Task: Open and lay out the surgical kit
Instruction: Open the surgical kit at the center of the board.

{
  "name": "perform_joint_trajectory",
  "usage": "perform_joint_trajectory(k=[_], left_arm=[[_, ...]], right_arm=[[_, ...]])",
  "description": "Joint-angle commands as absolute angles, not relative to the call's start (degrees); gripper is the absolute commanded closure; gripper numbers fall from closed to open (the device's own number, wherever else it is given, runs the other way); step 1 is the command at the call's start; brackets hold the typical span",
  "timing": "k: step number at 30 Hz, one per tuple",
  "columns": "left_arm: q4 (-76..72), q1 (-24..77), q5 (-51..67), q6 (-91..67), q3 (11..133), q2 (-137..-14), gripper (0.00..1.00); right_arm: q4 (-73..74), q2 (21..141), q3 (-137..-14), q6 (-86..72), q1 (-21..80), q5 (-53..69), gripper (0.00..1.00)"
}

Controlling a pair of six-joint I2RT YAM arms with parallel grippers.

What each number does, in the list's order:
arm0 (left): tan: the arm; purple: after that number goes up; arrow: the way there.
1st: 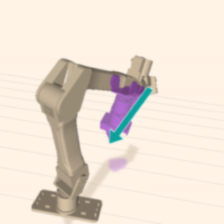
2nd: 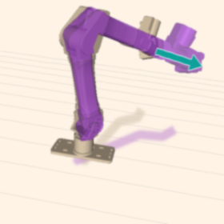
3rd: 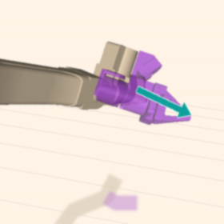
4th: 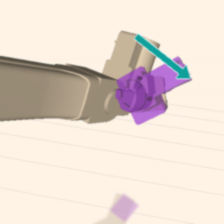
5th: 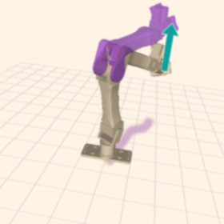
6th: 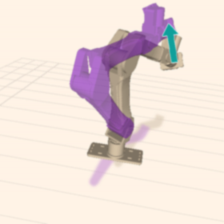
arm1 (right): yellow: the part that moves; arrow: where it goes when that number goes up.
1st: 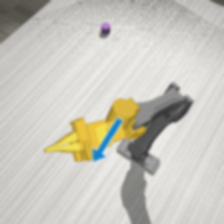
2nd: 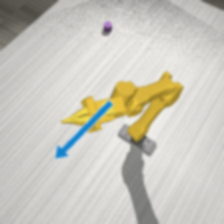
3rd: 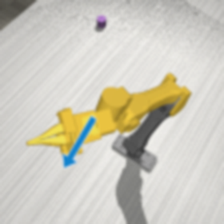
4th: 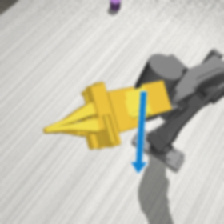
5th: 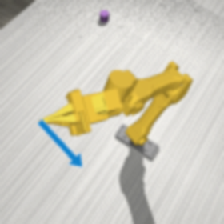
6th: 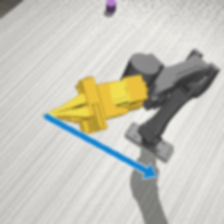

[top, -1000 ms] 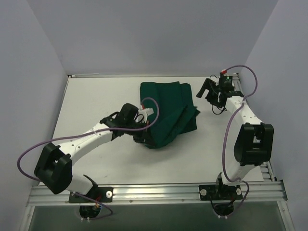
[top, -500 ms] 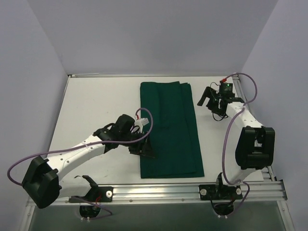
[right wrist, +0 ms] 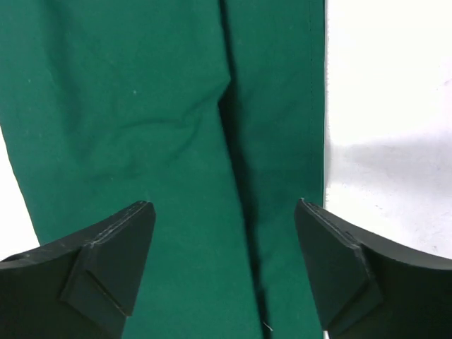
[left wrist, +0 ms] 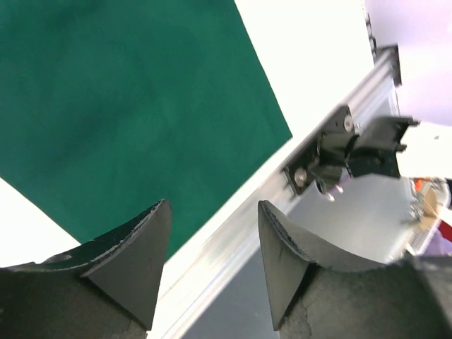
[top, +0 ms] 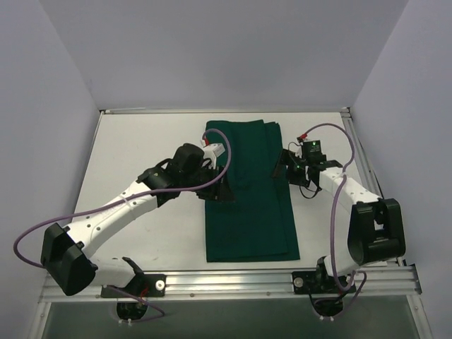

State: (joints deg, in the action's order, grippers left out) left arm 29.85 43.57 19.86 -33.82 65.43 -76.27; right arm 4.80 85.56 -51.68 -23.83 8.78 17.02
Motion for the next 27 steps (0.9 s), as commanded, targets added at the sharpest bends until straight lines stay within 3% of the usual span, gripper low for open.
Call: perform_joint_trajectory(k=[1, 5, 6, 20, 27], left_arm=[[30.8, 43.6, 16.0, -31.2, 69.8, -77.1, 0.39], [31.2, 43.3, 15.6, -30.5, 71.5, -78.5, 0.40], [31.2, 43.3, 15.9, -30.5, 71.5, -78.6, 0.41], [30.9, 42.4, 16.0, -30.4, 71.3, -79.2, 0.42], [31.5, 41.5, 15.9, -30.8, 75.3, -83.0, 0.46]], right_arm=[[2.3, 82.7, -49.5, -22.1, 8.1, 20.3, 0.19], [0.7, 85.1, -47.8, -20.5, 8.2, 23.8, 0.47], [0.5, 85.4, -47.0, -20.3, 8.2, 24.4, 0.49], [-4.0, 93.0, -45.8, -19.5, 9.3, 25.2, 0.59], [-4.4, 91.5, -46.3, -19.3, 11.8, 27.2, 0.97]])
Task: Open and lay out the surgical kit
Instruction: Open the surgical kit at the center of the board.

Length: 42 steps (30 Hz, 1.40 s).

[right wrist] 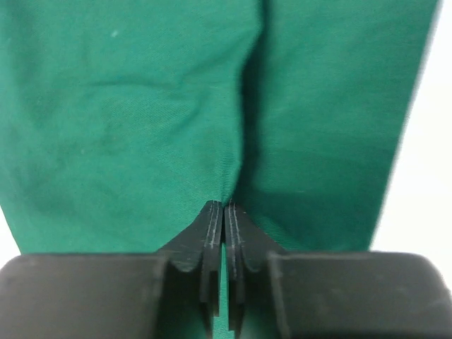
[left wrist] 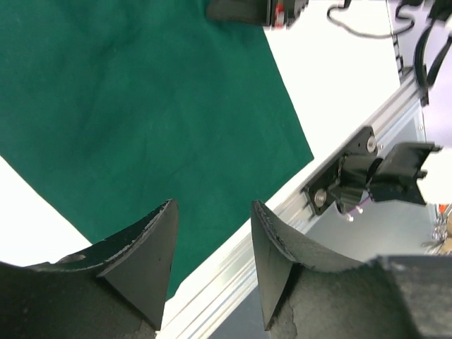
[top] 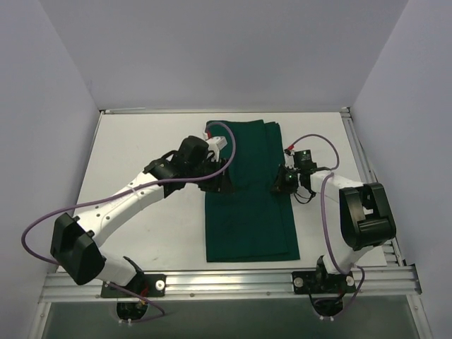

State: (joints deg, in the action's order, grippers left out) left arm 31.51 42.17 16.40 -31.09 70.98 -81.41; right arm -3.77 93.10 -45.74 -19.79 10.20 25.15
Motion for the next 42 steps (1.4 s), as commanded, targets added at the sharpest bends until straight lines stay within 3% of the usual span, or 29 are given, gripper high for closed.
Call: perform_joint_trajectory(k=[1, 8, 17, 28, 42], left_arm=[[31.7, 41.1, 15.9, -31.2, 77.1, -84.6, 0.46], [27.5, 39.6, 20.6, -33.8, 80.4, -90.9, 0.47], [20.0, 37.6, 25.4, -40.1, 81.5, -98.9, 0.31], [24.3, 36.6, 28.3, -40.4, 95.7, -115.6, 0.31], [31.0, 37.0, 25.6, -38.3, 106.0, -124.1, 0.30]], right_arm=[[-4.7, 90.2, -46.5, -19.7, 12.2, 27.3, 1.00], [-5.4, 87.1, -49.8, -25.7, 15.2, 29.3, 1.00], [-4.7, 87.2, -51.1, -25.3, 19.2, 30.8, 1.00], [-9.0, 85.8, -44.5, -26.1, 20.5, 28.2, 1.00], [-11.0, 85.5, -43.6, -25.4, 20.8, 28.7, 1.00]])
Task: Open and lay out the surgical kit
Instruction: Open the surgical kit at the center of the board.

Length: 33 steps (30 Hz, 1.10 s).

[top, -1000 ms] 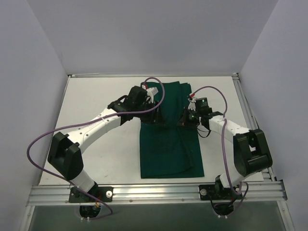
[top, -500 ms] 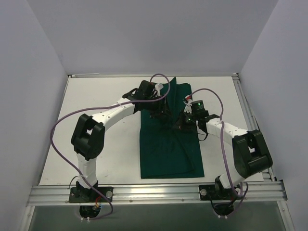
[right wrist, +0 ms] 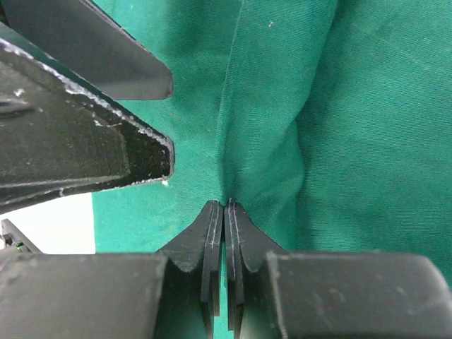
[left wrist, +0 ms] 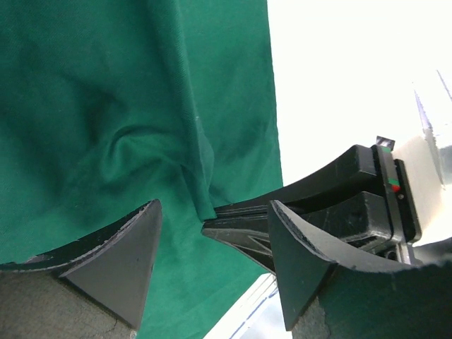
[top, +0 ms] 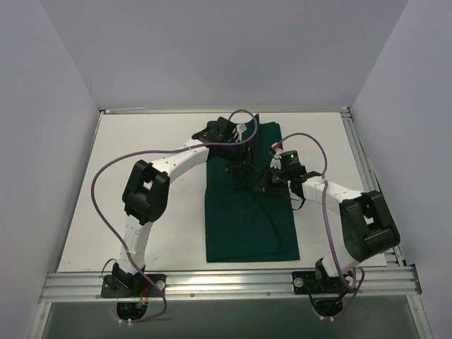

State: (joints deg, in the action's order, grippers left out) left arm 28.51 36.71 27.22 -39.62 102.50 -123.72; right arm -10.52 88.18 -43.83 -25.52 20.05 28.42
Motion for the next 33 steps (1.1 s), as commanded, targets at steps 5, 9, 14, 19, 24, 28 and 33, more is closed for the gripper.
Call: perform_joint_trajectory(k=[5, 9, 14, 19, 24, 28, 33], left_arm=[[32.8, 37.2, 24.9, -37.6, 108.4, -126.4, 0.30], [34.0, 37.3, 24.4, -37.2, 110.8, -128.8, 0.31], [33.8, 37.4, 24.4, -37.3, 112.1, -131.1, 0.37], [31.2, 37.4, 26.3, -38.5, 112.6, -132.5, 0.57], [32.4, 37.0, 25.9, -36.9, 113.4, -130.5, 0.98], [37.9, 36.1, 22.1, -31.7, 112.9, -126.0, 0.98], [40.3, 32.2, 20.9, -28.3, 106.1, -116.5, 0.98]], right_arm=[[-10.7, 85.1, -43.5, -25.3, 20.9, 28.7, 1.00], [-11.1, 85.0, -43.3, -25.7, 21.3, 28.8, 1.00], [-10.9, 84.6, -43.4, -25.8, 21.4, 28.8, 1.00], [-11.0, 84.6, -43.5, -25.9, 21.4, 28.9, 1.00], [-8.1, 84.2, -44.6, -25.4, 21.4, 26.3, 0.69], [-0.9, 81.9, -48.1, -23.1, 21.4, 21.9, 0.45], [5.5, 77.8, -53.8, -21.4, 20.0, 17.1, 0.43]])
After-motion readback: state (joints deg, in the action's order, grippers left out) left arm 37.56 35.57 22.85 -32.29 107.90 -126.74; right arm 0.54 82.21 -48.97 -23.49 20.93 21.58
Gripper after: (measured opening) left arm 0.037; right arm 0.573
